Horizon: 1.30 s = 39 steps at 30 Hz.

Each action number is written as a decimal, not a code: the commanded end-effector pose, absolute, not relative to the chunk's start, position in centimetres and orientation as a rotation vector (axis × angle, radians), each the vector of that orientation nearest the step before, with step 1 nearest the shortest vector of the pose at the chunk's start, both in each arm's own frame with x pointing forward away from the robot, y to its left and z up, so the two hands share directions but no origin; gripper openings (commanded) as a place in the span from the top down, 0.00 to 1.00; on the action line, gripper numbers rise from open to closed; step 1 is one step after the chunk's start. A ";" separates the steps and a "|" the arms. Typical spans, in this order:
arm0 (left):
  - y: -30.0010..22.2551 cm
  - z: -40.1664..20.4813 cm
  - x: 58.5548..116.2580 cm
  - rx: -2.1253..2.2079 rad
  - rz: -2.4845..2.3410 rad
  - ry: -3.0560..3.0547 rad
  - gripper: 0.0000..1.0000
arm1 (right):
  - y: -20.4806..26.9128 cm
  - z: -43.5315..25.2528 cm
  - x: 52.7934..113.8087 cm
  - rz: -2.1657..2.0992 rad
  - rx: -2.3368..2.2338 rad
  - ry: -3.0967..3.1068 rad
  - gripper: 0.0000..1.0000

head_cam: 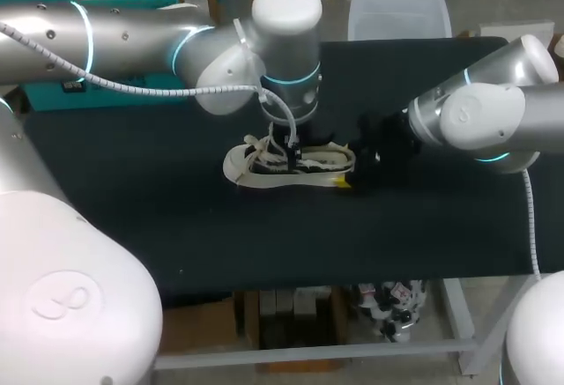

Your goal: Open the shoe tongue, take the insole out of the shoe, put the insole back into the shoe, and pack the shoe into the shoebox

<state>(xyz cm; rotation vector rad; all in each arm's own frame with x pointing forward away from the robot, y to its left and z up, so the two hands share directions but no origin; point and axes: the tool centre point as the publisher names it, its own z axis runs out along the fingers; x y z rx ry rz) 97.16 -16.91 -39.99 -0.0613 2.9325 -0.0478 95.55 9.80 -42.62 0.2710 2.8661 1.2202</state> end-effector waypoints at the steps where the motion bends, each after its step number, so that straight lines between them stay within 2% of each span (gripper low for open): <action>1: -16.9 -44.5 98.2 -0.052 -0.125 2.934 1.00 | 9.8 -43.0 95.2 1.228 0.262 2.871 1.00; 20: -18.8 -37.9 96.6 -0.064 -0.353 2.952 1.00 | 9.8 -43.0 95.2 1.228 0.262 2.871 1.00; 39: -19.6 -34.9 96.0 -0.039 -0.451 2.962 1.00 | 9.8 -43.0 95.2 1.228 0.262 2.871 1.00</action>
